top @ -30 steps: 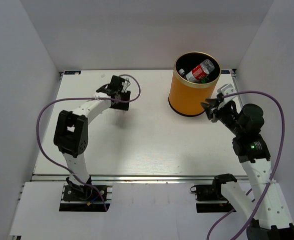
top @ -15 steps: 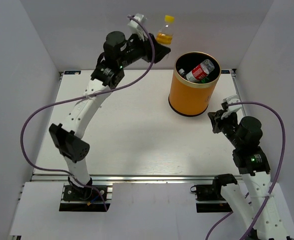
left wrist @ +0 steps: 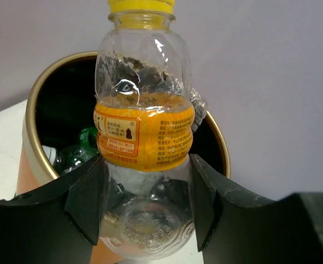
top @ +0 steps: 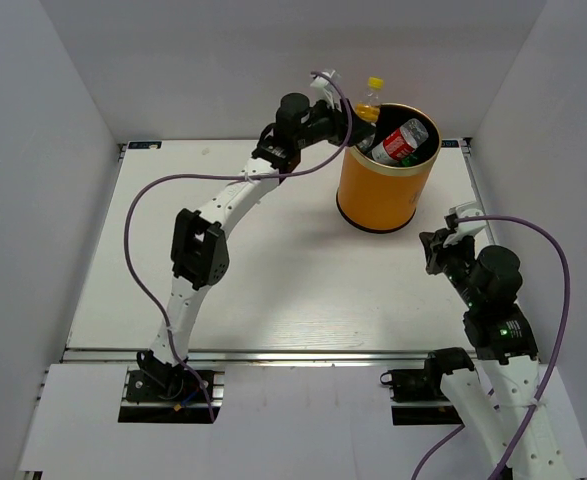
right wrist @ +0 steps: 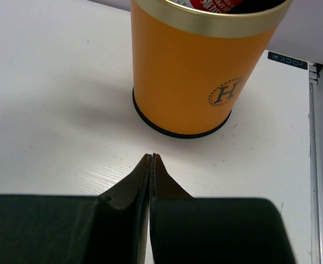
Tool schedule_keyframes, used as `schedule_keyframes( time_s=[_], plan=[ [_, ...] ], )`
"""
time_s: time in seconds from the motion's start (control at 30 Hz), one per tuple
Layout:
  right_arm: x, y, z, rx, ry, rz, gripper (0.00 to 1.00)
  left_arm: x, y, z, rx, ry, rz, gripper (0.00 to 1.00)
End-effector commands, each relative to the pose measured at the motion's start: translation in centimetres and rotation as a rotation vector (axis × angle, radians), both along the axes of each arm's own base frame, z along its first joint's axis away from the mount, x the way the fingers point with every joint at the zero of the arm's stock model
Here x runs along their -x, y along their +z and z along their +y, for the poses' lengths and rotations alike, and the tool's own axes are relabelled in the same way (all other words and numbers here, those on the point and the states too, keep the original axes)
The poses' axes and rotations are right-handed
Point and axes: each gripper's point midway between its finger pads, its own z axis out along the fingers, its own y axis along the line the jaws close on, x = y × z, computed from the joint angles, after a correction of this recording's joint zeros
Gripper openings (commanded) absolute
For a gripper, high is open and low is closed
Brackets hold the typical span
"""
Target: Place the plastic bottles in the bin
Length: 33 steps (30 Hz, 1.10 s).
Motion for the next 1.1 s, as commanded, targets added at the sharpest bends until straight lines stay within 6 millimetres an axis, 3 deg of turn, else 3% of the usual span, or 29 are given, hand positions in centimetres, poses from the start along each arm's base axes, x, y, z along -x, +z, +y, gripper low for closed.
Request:
schedule_keyframes(
  time_s=[0.0, 0.13, 0.23, 0.27, 0.37, 0.43, 0.47, 0.57, 0.7, 0.83, 0.87, 0.93, 1.03, 1.07],
  plan=[
    [-0.2, 0.4, -0.2, -0.001, -0.018, -0.026, 0.0, 2.3, 8.5, 0.2, 0.136, -0.033, -0.143, 0.0],
    [-0.2, 0.6, 0.0, -0.003, -0.018, -0.033, 0.0, 1.8, 6.6, -0.5, 0.116, -0.02, -0.107, 0.02],
    [-0.3, 0.5, 0.2, -0.004, -0.017, -0.031, 0.0, 1.2, 4.5, -1.2, 0.095, -0.007, -0.071, 0.18],
    [-0.3, 0.6, 0.3, -0.005, -0.014, -0.034, 0.0, 0.9, 3.4, -1.5, 0.081, -0.007, -0.052, 0.28],
    [-0.4, 0.3, 0.3, 0.004, -0.018, -0.026, 0.0, 0.2, 2.6, -1.4, 0.078, 0.028, -0.027, 0.55],
    [-0.4, 0.3, 0.3, 0.003, -0.018, -0.027, 0.0, -0.1, 2.5, -1.3, 0.072, 0.042, -0.017, 0.68],
    [-0.3, 0.3, 0.4, 0.001, -0.015, -0.028, 0.0, -0.3, 1.5, -1.5, 0.056, 0.043, 0.004, 0.78],
    [-0.4, 0.3, 0.6, 0.004, -0.007, -0.031, 0.0, -0.6, 1.8, -1.3, 0.059, 0.064, 0.004, 1.0],
    [-0.6, 0.0, 0.3, 0.011, -0.032, -0.024, 0.0, -0.2, 3.4, -0.6, 0.06, 0.083, -0.012, 1.0],
    [-0.6, -0.1, 0.4, 0.017, -0.032, -0.025, 0.0, 0.6, 6.0, 0.5, 0.059, 0.104, -0.043, 1.0],
    [-0.6, -0.2, 0.4, 0.016, -0.03, -0.026, 0.0, 1.2, 8.0, 1.3, 0.064, 0.119, -0.077, 1.0],
    [-0.6, -0.2, 0.4, 0.018, -0.028, -0.025, 0.01, 1.9, 8.5, 2.1, 0.044, 0.133, -0.083, 1.0],
    [-0.5, -0.3, 0.9, 0.036, 0.005, -0.031, 0.38, 4.8, 10.6, 4.9, 0.002, 0.162, -0.116, 1.0],
    [-0.6, -0.5, 0.9, 0.039, 0.004, -0.025, 0.59, 5.9, 10.9, 5.4, -0.035, 0.163, -0.149, 1.0]
  ],
)
